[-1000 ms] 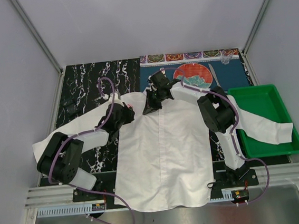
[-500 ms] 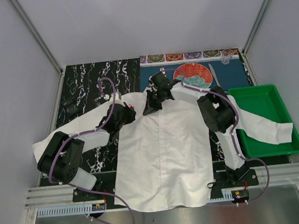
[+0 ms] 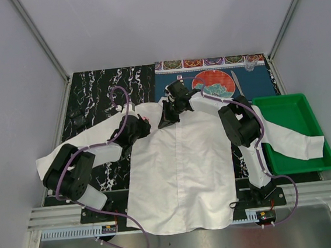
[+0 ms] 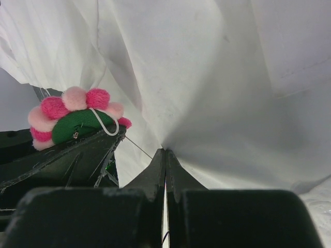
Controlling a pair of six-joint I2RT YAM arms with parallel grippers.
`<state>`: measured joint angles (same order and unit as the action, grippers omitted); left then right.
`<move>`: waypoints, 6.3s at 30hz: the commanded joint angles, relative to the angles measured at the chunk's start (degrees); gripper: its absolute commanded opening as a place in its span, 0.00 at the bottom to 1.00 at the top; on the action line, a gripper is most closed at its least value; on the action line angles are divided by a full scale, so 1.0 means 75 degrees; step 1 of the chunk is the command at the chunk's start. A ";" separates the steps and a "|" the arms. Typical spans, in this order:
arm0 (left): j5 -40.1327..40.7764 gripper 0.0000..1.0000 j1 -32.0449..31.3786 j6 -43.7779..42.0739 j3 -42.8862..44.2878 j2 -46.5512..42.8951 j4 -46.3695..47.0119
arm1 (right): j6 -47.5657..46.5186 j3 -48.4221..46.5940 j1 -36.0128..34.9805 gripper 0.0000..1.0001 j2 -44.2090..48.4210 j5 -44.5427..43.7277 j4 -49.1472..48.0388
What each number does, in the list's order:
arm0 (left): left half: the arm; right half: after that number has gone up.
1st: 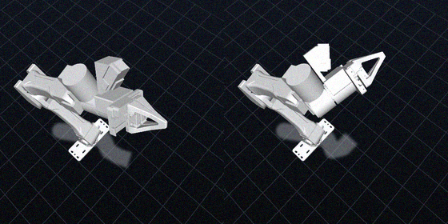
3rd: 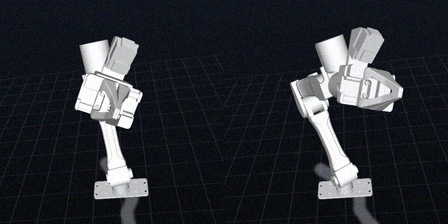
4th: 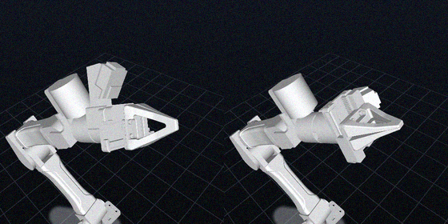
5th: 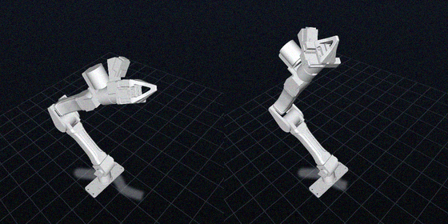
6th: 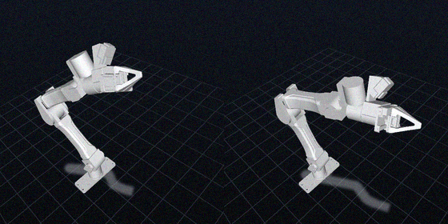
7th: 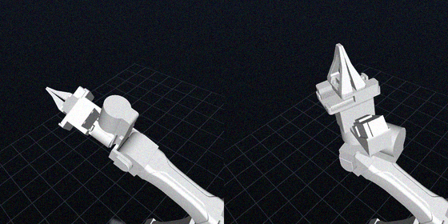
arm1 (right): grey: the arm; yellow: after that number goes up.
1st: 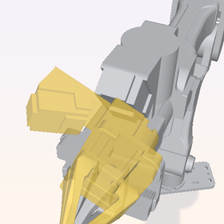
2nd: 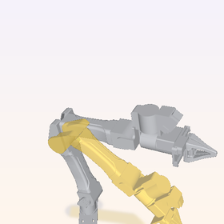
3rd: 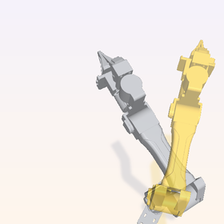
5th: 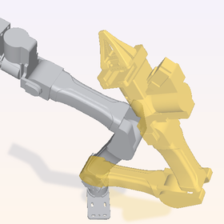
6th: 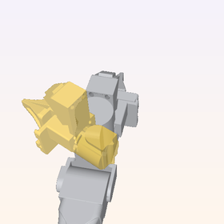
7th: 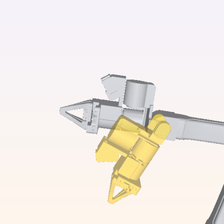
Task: Pin the brooch onto the clothing
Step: Pin the brooch to the clothes.
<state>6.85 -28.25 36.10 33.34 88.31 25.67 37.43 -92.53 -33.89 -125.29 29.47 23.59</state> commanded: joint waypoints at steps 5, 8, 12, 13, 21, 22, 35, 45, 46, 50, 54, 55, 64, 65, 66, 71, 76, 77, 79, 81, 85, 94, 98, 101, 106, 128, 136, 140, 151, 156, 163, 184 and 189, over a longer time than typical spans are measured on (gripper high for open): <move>0.0165 0.00 0.0016 0.0202 0.0171 0.0014 0.0526 | 0.0095 0.0103 0.0054 0.00 0.0300 0.0183 -0.0228; 0.0200 0.00 0.0005 0.0168 0.0171 0.0037 0.0526 | 0.0084 0.0127 0.0054 0.00 0.0346 0.0195 -0.0251; 0.0176 0.00 0.0017 0.0191 0.0195 0.0061 0.0561 | 0.0107 0.0127 0.0054 0.00 0.0335 0.0254 -0.0275; 0.0165 0.00 0.0017 0.0191 0.0218 0.0072 0.0527 | 0.0107 0.0127 0.0054 0.00 0.0335 0.0277 -0.0275; 0.0153 0.00 0.0005 0.0214 0.0277 0.0201 0.0515 | 0.0154 0.0138 0.0065 0.00 0.0323 0.0359 -0.0321; 0.0176 0.00 0.0005 0.0238 0.0277 0.0201 0.0515 | 0.0165 0.0138 0.0054 0.00 0.0323 0.0359 -0.0333; 0.0200 0.00 -0.0007 0.0402 0.0312 0.0213 0.0503 | 0.0177 0.0255 0.0077 0.00 0.0358 0.0301 -0.0345; 0.0293 0.00 0.0052 0.0273 0.0219 0.0155 0.0480 | 0.0177 0.0291 0.0089 0.00 0.0405 0.0312 -0.0345; 0.0282 0.00 0.0052 0.0273 0.0207 0.0143 0.0491 | 0.0177 0.0279 0.0100 0.00 0.0417 0.0312 -0.0334; 0.0258 0.00 0.0064 0.0320 0.0195 0.0155 0.0515 | 0.0201 0.0302 0.0101 0.00 0.0394 0.0289 -0.0357; 0.0211 0.00 0.0075 0.0308 0.0160 0.0120 0.0561 | 0.0236 0.0279 0.0112 0.00 0.0382 0.0266 -0.0368; 0.0177 0.00 0.0087 0.0308 0.0148 0.0108 0.0562 | 0.0236 0.0256 0.0124 0.00 0.0370 0.0265 -0.0380; 0.0164 0.00 0.0099 0.0343 0.0113 0.0026 0.0562 | 0.0318 0.0056 0.0183 0.00 0.0241 0.0312 -0.0369; 0.0153 0.00 0.0110 0.0367 0.0124 0.0026 0.0585 | 0.0306 0.0068 0.0183 0.00 0.0253 0.0301 -0.0369; 0.0141 0.00 0.0099 0.0367 0.0125 0.0026 0.0573 | 0.0283 0.0080 0.0183 0.00 0.0264 0.0301 -0.0369; 0.0106 0.00 0.0227 0.0402 0.0090 -0.0009 0.0608 | 0.0271 0.0138 0.0194 0.00 0.0276 0.0301 -0.0369; 0.0047 0.00 0.0239 0.0414 0.0101 0.0014 0.0620 | 0.0330 0.0057 0.0183 0.00 0.0206 0.0418 -0.0404; 0.0013 0.00 0.0239 0.0425 0.0101 0.0026 0.0667 | 0.0318 0.0045 0.0183 0.00 0.0218 0.0429 -0.0404; -0.0046 0.00 0.0239 0.0414 0.0124 0.0096 0.0679 | 0.0330 0.0044 0.0194 0.00 0.0229 0.0441 -0.0427; -0.0070 0.00 0.0228 0.0425 0.0160 0.0131 0.0690 | 0.0318 0.0033 0.0183 0.00 0.0218 0.0488 -0.0427; -0.0105 0.00 0.0123 0.0402 0.0183 0.0155 0.0726 | 0.0353 0.0056 0.0183 0.00 0.0218 0.0500 -0.0462; 0.0000 0.00 0.0075 0.0320 0.0101 0.0201 0.0737 | 0.0365 0.0103 0.0194 0.00 0.0265 0.0547 -0.0497; -0.0023 0.00 0.0040 0.0308 0.0125 0.0248 0.0726 | 0.0388 0.0127 0.0183 0.00 0.0299 0.0570 -0.0521; -0.0011 0.00 -0.0007 0.0320 0.0148 0.0283 0.0749 | 0.0400 0.0138 0.0183 0.00 0.0300 0.0570 -0.0521; 0.0000 0.00 -0.0018 0.0296 0.0125 0.0295 0.0749 | 0.0400 0.0150 0.0183 0.00 0.0300 0.0582 -0.0533; 0.0176 0.00 -0.0007 0.0168 0.0043 0.0272 0.0667 | 0.0388 0.0291 0.0183 0.00 0.0405 0.0605 -0.0579; 0.0141 0.00 0.0005 0.0062 -0.0121 0.0213 0.0690 | 0.0388 0.0314 0.0183 0.00 0.0428 0.0617 -0.0591; 0.0165 0.00 0.0005 0.0120 -0.0086 0.0248 0.0702 | 0.0388 0.0326 0.0183 0.00 0.0417 0.0629 -0.0580; -0.0093 0.00 0.0274 0.0285 -0.0063 0.0003 0.0702 | 0.0330 0.0420 0.0206 0.00 0.0405 0.0593 -0.0580; -0.0152 0.00 0.0298 0.0261 -0.0203 -0.0056 0.0819 | 0.0341 0.0338 0.0194 0.00 0.0405 0.0629 -0.0591; -0.0293 0.00 0.0181 0.0203 0.0031 0.0119 0.0890 | 0.0388 0.0279 0.0194 0.00 0.0358 0.0734 -0.0673; -0.0549 0.00 0.0017 0.0905 0.0136 0.0354 0.0960 | 0.0435 0.0349 0.0206 0.00 0.0382 0.0816 -0.0720; -0.0878 0.00 0.0029 0.1561 0.0101 0.0307 0.1030 | 0.0505 0.0419 0.0206 0.00 0.0359 0.0804 -0.0743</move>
<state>3.44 -27.86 42.68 32.58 90.85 28.53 40.07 -89.38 -32.77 -125.29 34.13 19.59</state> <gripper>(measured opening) 0.138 0.009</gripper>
